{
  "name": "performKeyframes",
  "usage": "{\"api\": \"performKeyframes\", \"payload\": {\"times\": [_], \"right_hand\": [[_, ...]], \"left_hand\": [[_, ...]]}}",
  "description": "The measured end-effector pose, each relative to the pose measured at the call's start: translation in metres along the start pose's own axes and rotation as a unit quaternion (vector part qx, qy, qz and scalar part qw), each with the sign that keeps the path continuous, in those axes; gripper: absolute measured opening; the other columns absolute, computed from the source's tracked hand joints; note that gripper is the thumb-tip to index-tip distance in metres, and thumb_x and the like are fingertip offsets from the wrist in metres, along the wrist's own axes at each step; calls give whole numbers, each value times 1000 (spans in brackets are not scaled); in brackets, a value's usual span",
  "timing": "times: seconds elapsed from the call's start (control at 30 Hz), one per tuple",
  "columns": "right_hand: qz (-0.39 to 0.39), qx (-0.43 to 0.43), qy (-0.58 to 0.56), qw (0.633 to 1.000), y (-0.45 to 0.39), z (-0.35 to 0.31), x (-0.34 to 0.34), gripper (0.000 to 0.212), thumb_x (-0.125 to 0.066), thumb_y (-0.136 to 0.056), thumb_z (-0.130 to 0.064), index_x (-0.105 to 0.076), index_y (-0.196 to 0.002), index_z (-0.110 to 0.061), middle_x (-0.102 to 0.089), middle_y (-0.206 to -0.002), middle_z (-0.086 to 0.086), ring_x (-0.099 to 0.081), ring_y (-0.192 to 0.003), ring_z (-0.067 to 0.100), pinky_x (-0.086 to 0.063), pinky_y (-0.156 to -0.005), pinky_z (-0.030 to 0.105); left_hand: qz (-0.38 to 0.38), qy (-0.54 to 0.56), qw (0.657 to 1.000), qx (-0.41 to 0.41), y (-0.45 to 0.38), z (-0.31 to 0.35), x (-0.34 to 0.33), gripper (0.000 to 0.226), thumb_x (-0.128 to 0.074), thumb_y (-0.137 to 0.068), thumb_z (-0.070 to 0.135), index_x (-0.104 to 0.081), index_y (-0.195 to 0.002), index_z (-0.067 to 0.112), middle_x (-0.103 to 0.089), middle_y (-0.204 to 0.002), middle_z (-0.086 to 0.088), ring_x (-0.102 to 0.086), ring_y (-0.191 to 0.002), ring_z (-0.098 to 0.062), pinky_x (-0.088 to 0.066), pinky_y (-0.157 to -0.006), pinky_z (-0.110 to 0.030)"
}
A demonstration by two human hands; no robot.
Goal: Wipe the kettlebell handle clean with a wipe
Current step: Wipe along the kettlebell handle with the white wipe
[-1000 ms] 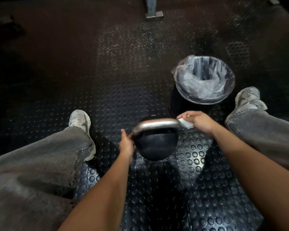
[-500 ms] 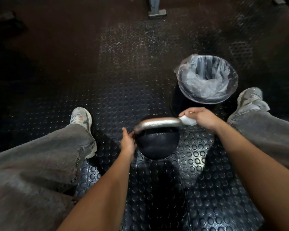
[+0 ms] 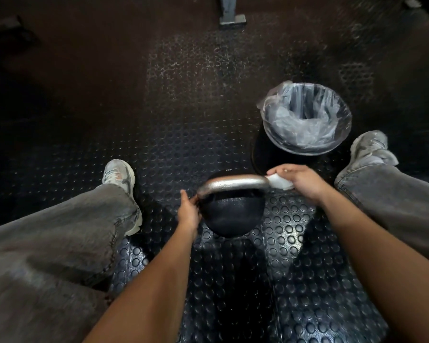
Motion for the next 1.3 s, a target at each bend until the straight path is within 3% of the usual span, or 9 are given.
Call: {"api": "performKeyframes", "payload": {"times": [0.13, 0.37, 0.47, 0.63, 0.8, 0.9, 1.0, 1.1, 1.3], "right_hand": [[7, -18, 107, 994, 0, 0, -21, 25, -50, -104, -19, -75, -103, -21, -73, -95, 2, -60, -81, 14, -43, -67, 18], [-102, 81, 76, 989, -4, -57, -26, 24, -54, -102, -25, -77, -107, -20, -75, -115, 3, -64, -104, 21, -44, -98, 34], [-65, 34, -38, 997, -1, -31, -10, 25, -53, -102, -16, -77, -103, -16, -75, -111, 12, -63, -96, 26, -48, -86, 35], [16, -16, 102, 995, -5, 5, -16, 26, -51, -103, -17, -77, -101, -21, -75, -93, 2, -62, -83, 16, -46, -69, 21], [-68, 20, 192, 979, -13, -39, -28, 26, -54, -102, -28, -79, -98, -27, -77, -103, 4, -64, -95, 23, -45, -92, 38], [-104, 73, 97, 987, -7, -56, -24, 23, -56, -101, -26, -78, -106, -20, -74, -116, 1, -64, -111, 20, -41, -101, 35], [-56, 25, -48, 997, -1, -30, -9, 23, -54, -100, -13, -78, -102, -13, -75, -111, 14, -62, -96, 29, -47, -84, 37], [17, -3, 72, 997, 0, 2, -6, 26, -53, -102, -18, -78, -97, -23, -76, -98, 7, -62, -85, 21, -46, -74, 32], [-48, 11, 183, 982, -8, -41, -29, 25, -53, -103, -21, -78, -103, -21, -76, -103, 3, -63, -93, 17, -43, -81, 28]], "left_hand": [[-7, 3, 1000, -2, 3, 1, -1, 70, -22, -103, 60, -54, -139, 8, -57, -141, -13, -52, -132, -26, -38, -113, -37], [-8, -1, 1000, 5, 2, 1, -1, 71, -23, -102, 62, -55, -138, 9, -58, -140, -13, -53, -131, -25, -41, -101, -32], [-5, 1, 1000, 1, 0, 0, 0, 72, -23, -102, 63, -58, -135, 10, -60, -138, -12, -55, -128, -24, -41, -107, -33], [-6, -5, 1000, -2, 2, 1, 0, 73, -23, -101, 63, -56, -137, 9, -59, -139, -12, -54, -130, -25, -39, -114, -38], [-2, -13, 1000, -6, 3, 2, -1, 70, -23, -104, 59, -54, -139, 7, -57, -141, -13, -51, -133, -26, -39, -108, -34], [-1, -10, 1000, -7, 3, 2, 0, 70, -23, -103, 60, -55, -138, 8, -56, -142, -15, -51, -134, -27, -36, -115, -38], [-3, -4, 1000, -5, 1, 2, 0, 71, -23, -102, 62, -57, -136, 9, -58, -140, -14, -53, -131, -26, -37, -116, -40], [-8, -9, 1000, -7, 2, 2, -1, 71, -21, -103, 61, -57, -137, 9, -59, -139, -12, -53, -130, -25, -37, -115, -40], [-12, -9, 1000, -6, 5, 3, -2, 72, -21, -102, 62, -56, -138, 9, -59, -139, -12, -54, -129, -25, -37, -116, -40]]}}
Point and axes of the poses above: each hand's wrist, its own y-axis away from the middle knuckle, its own x-axis out of the back of the hand, z = x × y, the point moved 6 cm from there along -y, towards the middle knuckle
